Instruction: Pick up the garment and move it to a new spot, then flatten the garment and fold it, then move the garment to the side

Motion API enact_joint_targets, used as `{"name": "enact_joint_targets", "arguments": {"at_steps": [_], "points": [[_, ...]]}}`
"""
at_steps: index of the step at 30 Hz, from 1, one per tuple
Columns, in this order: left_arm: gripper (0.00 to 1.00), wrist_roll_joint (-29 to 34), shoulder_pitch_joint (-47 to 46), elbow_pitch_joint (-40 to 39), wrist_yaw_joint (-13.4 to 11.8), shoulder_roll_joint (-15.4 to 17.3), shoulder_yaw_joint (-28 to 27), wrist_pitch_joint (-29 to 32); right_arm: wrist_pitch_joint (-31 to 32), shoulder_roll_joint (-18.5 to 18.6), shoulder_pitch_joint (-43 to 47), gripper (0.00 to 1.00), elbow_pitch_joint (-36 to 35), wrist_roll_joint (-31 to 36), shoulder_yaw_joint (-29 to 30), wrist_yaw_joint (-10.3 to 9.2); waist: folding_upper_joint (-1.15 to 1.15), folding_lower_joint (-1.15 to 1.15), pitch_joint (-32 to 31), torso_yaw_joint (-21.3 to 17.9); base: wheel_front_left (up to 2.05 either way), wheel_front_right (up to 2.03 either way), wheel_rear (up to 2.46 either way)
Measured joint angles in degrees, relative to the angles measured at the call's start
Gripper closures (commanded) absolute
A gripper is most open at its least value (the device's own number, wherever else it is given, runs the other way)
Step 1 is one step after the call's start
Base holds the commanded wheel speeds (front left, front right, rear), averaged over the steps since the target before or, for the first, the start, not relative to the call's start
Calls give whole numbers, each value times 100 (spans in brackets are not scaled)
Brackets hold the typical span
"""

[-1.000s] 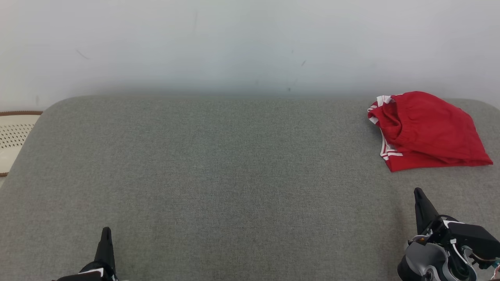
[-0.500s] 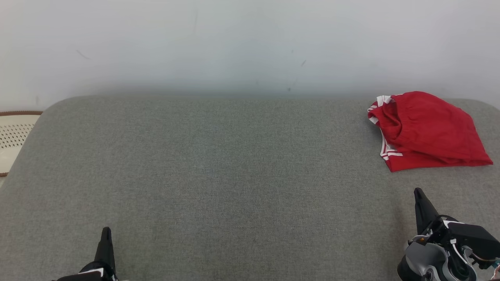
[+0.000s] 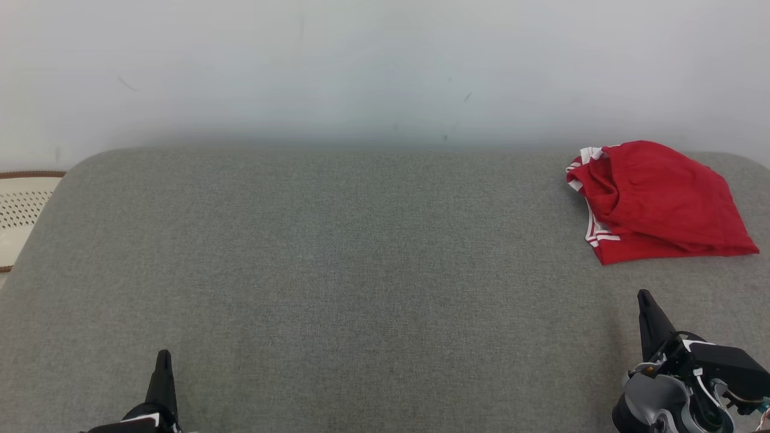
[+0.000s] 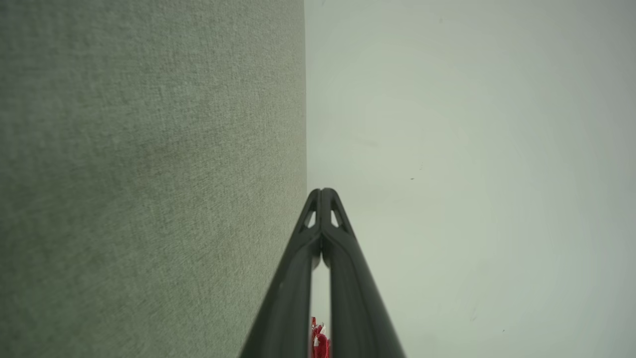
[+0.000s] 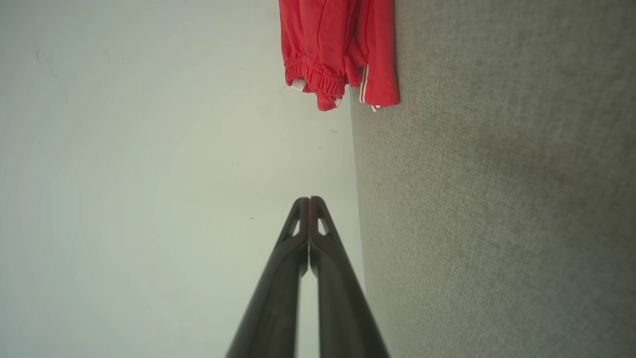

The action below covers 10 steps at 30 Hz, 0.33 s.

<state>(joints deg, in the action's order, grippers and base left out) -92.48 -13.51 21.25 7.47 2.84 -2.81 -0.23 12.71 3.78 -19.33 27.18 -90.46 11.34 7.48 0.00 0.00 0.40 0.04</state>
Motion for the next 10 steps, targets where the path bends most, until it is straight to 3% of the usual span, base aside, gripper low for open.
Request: {"name": "enact_joint_targets", "arguments": {"at_steps": [10], "points": [[100, 0, -1, 0, 0, 0, 0, 0, 14, -2, 0, 100, 0, 8, 5, 0, 0, 0, 0, 0, 0, 0, 0]]}}
